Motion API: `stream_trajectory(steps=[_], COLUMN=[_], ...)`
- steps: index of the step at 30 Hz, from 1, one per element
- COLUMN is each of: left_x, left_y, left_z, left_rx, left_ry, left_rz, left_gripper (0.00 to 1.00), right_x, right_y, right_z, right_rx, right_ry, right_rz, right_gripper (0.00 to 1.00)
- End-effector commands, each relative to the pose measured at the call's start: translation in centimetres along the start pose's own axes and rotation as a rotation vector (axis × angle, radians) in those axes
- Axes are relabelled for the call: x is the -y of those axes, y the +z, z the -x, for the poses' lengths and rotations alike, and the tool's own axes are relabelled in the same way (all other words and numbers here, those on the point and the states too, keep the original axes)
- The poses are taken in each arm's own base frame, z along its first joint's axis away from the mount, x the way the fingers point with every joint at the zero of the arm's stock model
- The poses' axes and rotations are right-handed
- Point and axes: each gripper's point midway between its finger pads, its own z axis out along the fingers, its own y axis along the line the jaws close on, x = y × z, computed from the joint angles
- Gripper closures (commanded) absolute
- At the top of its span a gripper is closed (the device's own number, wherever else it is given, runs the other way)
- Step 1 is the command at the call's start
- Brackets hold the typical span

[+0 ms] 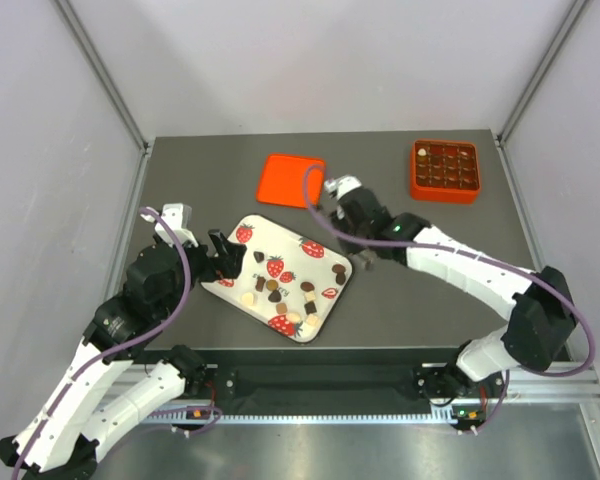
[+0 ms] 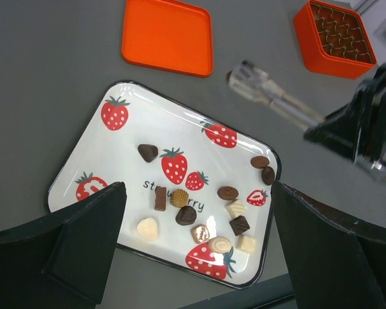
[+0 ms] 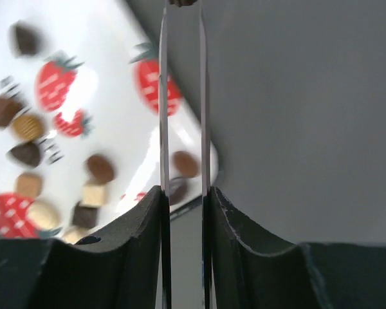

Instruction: Pack the chocolate

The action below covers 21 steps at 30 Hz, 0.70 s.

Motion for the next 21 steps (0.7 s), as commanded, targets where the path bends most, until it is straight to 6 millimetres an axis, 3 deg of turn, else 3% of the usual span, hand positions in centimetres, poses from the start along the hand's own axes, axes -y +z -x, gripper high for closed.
stream_trajectory(steps=[1,3,5,6,7,10,13,16,21], left_x=[0.3,0.5,0.7,0.7,0.7,0.9,1.2,1.3,1.2], left_y=[-0.3,-0.1,0.1,0.2,0.4,1.0,1.9,2.5,2.7], left_z=[1.0,0.8,0.6,0.4,0.3,-0.5,-1.8,-2.5,-2.6], left_rx=[0.034,0.025,0.014,0.008,0.003,-0.012,-0.051,-0.082,-0.079], left_ry=[-0.014,-0.014,-0.013,-0.013,-0.014,-0.018,-0.027,-0.026,-0.017], left_rz=[-0.013,-0.019,-0.025,-0.026,-0.027,-0.04,-0.051,-0.047,-0.04], left_gripper=[0.01,0.01,0.01,0.01,0.01,0.01,0.01,0.01,0.01], right_x=[7.7,11.1,16.3,18.0,21.2,26.6,30.4,34.0,37.4], right_y=[-2.0,-2.2,-2.5,-2.0,-2.1,-1.7,-0.7,-0.6,0.8], right_z=[4.5,5.2,5.9,5.7,5.4,5.6,4.8,6.0,5.4], right_rx=[0.106,0.113,0.12,0.101,0.089,0.079,0.046,0.066,0.031], right_ry=[0.117,0.151,0.186,0.196,0.231,0.321,0.375,0.41,0.453], right_rz=[-0.136,-0.204,-0.329,-0.367,-0.431,-0.522,-0.582,-0.631,-0.649], right_gripper=[0.7,0.71,0.71,0.71,0.71,0.71,0.71,0.71,0.71])
